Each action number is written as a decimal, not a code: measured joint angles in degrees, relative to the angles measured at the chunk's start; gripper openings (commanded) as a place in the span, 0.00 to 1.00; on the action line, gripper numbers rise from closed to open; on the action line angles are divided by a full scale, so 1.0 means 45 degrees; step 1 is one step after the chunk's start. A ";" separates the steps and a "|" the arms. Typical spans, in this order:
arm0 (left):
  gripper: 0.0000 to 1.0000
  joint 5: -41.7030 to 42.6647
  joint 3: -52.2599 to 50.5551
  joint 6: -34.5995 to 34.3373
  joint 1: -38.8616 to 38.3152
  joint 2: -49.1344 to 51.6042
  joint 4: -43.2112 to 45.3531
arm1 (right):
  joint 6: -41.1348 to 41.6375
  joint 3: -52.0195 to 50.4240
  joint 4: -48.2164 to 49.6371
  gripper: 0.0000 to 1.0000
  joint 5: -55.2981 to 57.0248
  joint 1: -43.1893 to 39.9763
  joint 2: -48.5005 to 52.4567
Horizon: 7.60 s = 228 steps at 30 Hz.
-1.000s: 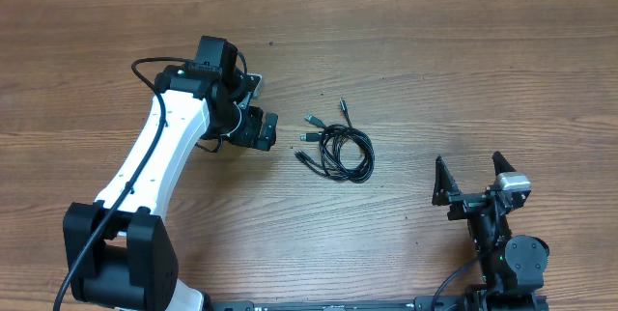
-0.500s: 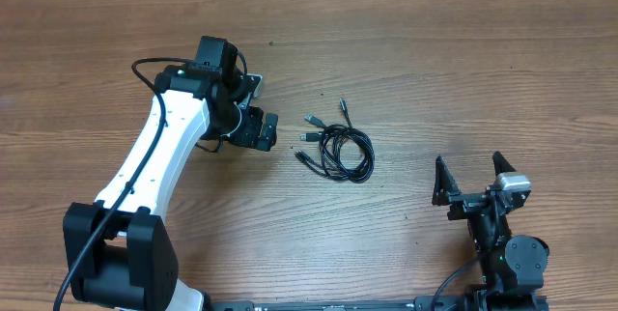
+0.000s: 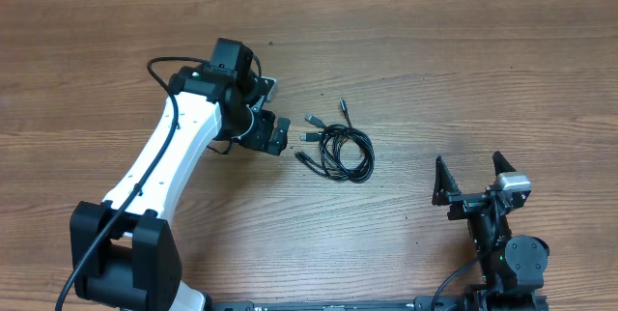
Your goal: Untangle cables
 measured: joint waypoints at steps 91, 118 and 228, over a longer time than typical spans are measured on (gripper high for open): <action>1.00 0.0136 0.0000 0.0034 -0.0092 0.0000 0.0092 | -0.0627 1.2415 -0.6897 0.71 -0.3298 0.3546 2.1852; 1.00 0.0471 0.0000 0.0034 -0.0092 0.0000 0.0019 | -0.0636 1.2220 -0.6426 0.24 -0.2895 0.3886 2.2615; 1.00 0.9248 0.0000 -0.6533 -0.0019 0.0000 0.5183 | 0.1069 1.5926 -0.5999 0.04 -0.2016 0.3895 1.7558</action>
